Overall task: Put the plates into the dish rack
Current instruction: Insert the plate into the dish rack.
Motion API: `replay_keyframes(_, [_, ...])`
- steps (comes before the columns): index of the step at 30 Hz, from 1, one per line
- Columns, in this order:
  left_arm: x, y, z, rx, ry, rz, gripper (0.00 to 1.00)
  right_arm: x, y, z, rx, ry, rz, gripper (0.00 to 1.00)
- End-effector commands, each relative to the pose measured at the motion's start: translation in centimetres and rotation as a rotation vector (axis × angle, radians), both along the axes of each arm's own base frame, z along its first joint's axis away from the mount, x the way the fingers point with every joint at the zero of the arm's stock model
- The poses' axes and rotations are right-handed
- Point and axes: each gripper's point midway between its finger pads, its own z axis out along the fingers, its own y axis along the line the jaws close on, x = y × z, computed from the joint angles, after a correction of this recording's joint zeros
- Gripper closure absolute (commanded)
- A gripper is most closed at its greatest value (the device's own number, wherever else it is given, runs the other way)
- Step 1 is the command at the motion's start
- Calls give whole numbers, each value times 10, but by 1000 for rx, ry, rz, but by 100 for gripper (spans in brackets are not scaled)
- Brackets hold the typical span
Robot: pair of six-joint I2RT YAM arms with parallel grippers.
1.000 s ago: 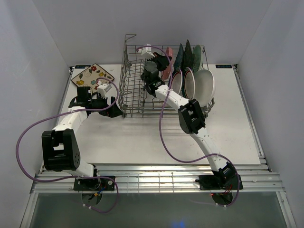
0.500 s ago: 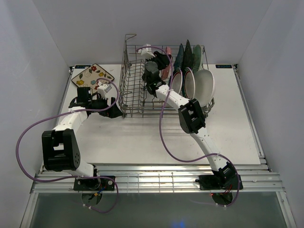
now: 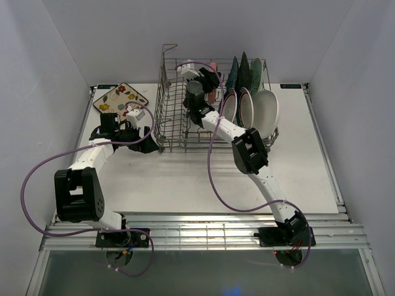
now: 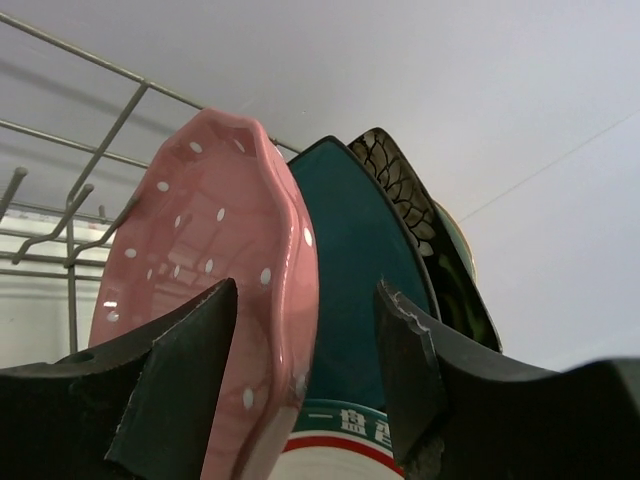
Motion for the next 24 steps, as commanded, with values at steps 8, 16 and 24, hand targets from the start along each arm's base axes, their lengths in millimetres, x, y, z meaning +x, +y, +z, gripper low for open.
replay_keyframes(8, [4,1,17,19,-70,4,2,-43,11,116,178,-136,81,39])
replay_keyframes(16, [2,2,17,22,-73,5,2,-64,20,121,292,-65,163,47])
replay_keyframes(24, [1,3,20,31,-90,12,2,-89,42,77,423,217,331,57])
